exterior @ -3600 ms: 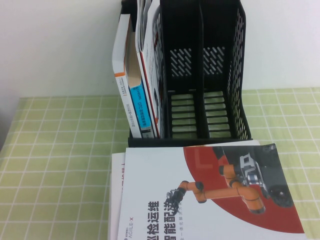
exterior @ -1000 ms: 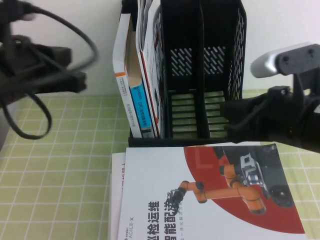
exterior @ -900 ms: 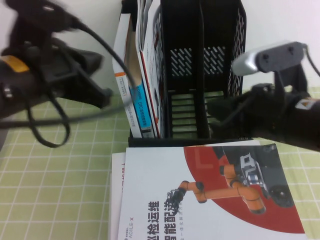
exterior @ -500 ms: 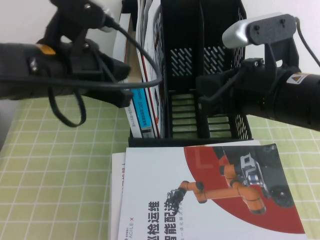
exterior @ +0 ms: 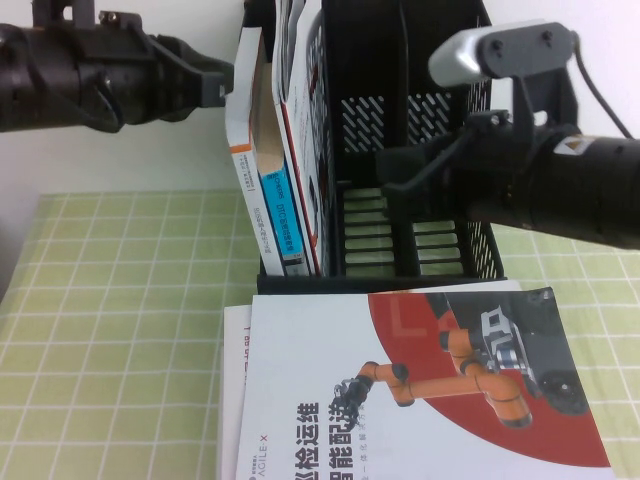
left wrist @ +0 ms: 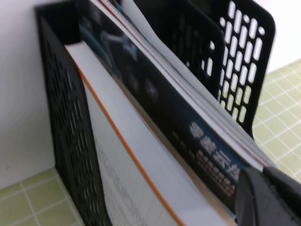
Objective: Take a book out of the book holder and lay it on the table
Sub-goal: Hold the bookshelf
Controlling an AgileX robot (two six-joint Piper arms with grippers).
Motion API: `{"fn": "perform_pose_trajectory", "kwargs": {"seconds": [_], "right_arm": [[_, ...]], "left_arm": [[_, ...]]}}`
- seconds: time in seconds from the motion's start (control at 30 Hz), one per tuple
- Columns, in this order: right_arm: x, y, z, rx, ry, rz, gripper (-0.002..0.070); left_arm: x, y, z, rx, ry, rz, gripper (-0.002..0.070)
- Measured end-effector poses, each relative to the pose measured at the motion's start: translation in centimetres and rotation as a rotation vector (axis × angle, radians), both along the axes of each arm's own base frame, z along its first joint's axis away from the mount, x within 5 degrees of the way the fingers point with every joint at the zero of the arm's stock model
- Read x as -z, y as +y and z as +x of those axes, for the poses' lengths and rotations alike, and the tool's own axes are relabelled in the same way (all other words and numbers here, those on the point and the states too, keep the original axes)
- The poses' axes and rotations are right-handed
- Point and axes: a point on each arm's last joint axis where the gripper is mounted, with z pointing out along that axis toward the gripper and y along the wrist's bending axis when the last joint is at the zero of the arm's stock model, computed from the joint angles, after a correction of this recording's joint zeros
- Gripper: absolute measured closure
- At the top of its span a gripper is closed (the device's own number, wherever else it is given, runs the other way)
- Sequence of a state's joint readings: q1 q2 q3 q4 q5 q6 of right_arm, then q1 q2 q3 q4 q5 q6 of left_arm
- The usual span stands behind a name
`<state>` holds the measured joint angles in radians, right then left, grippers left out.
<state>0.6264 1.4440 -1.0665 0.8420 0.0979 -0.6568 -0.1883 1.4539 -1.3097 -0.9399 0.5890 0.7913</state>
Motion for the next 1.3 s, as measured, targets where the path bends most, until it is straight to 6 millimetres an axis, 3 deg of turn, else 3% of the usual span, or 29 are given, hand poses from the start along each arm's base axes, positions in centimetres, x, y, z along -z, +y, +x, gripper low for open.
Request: {"fn": "perform_pose_trajectory", "kwargs": {"seconds": [0.33, 0.63, 0.97, 1.3], "right_arm": [[0.0, 2.3, 2.8, -0.036, 0.001, -0.012, 0.0678], [-0.1, 3.8, 4.8, -0.070, -0.072, -0.066, 0.0675], [1.5, 4.4, 6.1, -0.065, -0.098, -0.118, 0.0527], [1.2, 4.9, 6.3, -0.059, -0.122, -0.113, 0.0510]], "left_arm": [[1.7, -2.0, 2.1, 0.026, -0.027, -0.004, 0.0678], [2.5, -2.4, 3.4, 0.016, -0.019, -0.028, 0.0678], [1.8, -2.7, 3.4, 0.066, -0.050, -0.018, 0.0678], [2.1, -2.8, 3.7, 0.072, -0.041, -0.020, 0.0678]]}}
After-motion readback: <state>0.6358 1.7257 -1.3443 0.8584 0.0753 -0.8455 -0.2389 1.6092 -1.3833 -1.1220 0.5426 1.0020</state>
